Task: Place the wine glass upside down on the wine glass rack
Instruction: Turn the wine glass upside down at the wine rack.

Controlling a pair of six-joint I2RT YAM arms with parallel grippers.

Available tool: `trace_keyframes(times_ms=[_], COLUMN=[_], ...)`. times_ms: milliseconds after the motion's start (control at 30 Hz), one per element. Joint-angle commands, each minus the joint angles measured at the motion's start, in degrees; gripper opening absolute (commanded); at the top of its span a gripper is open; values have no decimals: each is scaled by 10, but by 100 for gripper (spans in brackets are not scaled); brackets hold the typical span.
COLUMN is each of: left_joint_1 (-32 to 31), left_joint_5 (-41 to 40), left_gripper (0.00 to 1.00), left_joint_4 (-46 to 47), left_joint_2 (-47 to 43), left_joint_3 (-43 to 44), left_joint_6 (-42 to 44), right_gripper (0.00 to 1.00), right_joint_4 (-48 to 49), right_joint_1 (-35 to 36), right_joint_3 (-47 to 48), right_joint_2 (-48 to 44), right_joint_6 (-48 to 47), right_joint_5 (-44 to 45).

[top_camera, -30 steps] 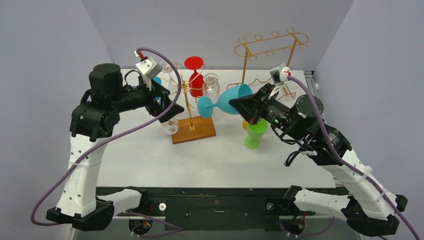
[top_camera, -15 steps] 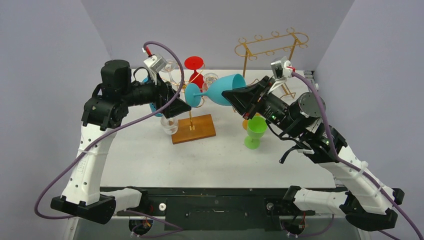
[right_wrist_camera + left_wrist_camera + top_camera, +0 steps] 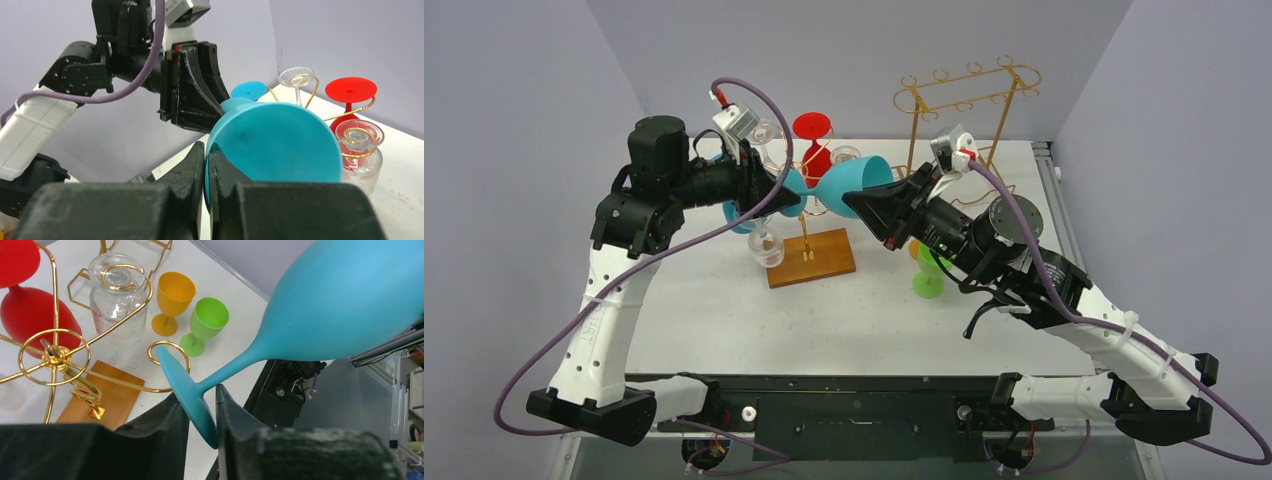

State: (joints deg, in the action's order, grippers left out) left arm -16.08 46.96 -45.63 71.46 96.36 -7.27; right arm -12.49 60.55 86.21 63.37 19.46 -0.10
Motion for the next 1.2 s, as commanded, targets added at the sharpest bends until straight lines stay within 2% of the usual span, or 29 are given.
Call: trace_keyframes(times_ms=[0,67,100,233,267,300,467,600,700,867,1033,1167], left_joint_1=[3,3,3,3,3,3,3,1,-1,-6,-9,-11], left_joint_5=[-24,-27,-33,-72,-82,-93,-118,-91,-69,-30,-2,15], left_gripper=[12,6,3,0,0,0,0,0,0,0,0,0], left_joint_4=[17,16,17,-4,-8,-11,15,44,89,246,285,313], left_joint_2=[-5,-2,-1,5,5,3,-25,-57,-102,-194,-210,-216], left_joint_3=[14,20,25,62,72,79,82,52,0,-121,-137,-151], left_joint_6=[7,11,13,77,102,128,270,374,445,538,552,567], right_gripper=[0,0,7,57,66,70,73,74,75,76,76,76], right_joint_4=[66,63,55,-32,-68,-104,-268,-299,-285,-213,-104,-65], right_joint_1=[11,12,13,13,12,11,5,-14,-38,-41,-37,-27], right_joint_3=[-17,-21,-19,7,18,30,96,123,127,88,32,10], right_joint_2=[-31,-30,-27,-22,-24,-27,-44,-40,-14,25,38,59], right_joint_6=[-20,-20,-17,-8,-8,-8,-21,-28,-20,-4,15,27], right_joint_5=[35,29,26,17,17,15,41,32,-44,-143,-198,-228])
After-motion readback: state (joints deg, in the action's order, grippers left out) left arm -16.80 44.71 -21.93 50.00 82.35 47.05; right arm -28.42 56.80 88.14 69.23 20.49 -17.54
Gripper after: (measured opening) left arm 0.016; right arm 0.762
